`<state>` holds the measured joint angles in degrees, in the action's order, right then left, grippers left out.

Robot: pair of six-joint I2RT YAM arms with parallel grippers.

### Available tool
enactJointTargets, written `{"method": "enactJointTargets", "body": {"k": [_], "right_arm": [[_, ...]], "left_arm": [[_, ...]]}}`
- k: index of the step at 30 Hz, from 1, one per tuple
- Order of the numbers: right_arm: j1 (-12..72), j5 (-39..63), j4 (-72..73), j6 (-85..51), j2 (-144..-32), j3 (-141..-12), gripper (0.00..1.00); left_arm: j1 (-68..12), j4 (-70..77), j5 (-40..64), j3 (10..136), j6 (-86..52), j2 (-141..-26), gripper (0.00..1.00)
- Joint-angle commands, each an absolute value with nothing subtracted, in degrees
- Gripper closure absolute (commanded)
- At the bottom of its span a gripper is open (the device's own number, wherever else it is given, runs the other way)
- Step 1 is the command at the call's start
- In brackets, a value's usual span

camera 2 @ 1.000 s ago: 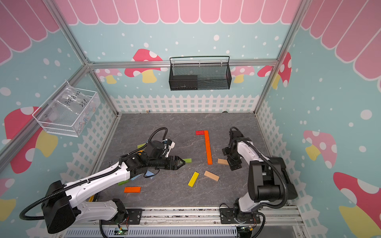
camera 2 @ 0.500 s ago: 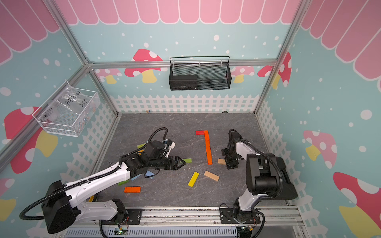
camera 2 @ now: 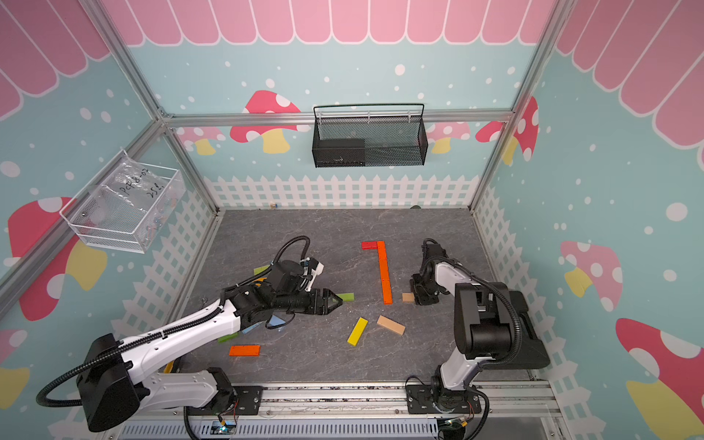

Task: Assemble a giraffe with building blocks
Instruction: Assemble the building block at the center of the board.

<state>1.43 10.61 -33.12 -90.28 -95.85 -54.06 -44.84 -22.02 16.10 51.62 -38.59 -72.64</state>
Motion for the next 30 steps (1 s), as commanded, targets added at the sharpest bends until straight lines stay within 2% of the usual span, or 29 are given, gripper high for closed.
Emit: {"method": "enactJointTargets", "body": {"k": [1, 7, 30], "right_arm": [[1.19, 10.19, -32.69, -91.57, -99.10, -51.82, 0.58], [1.49, 10.78, -32.78, -92.05, -99.14, -52.03, 0.64], [5.87, 11.95, -32.17, -97.89, -99.69, -50.25, 0.64]], "left_arm": [[-44.30, -21.47, 15.98, 50.63, -38.56, -72.53, 0.18], [-44.03, -21.97, 16.03, 50.72, -38.56, -72.32, 0.18], [-43.02, -22.90, 16.43, 49.92, -37.96, -71.25, 0.18]]}}
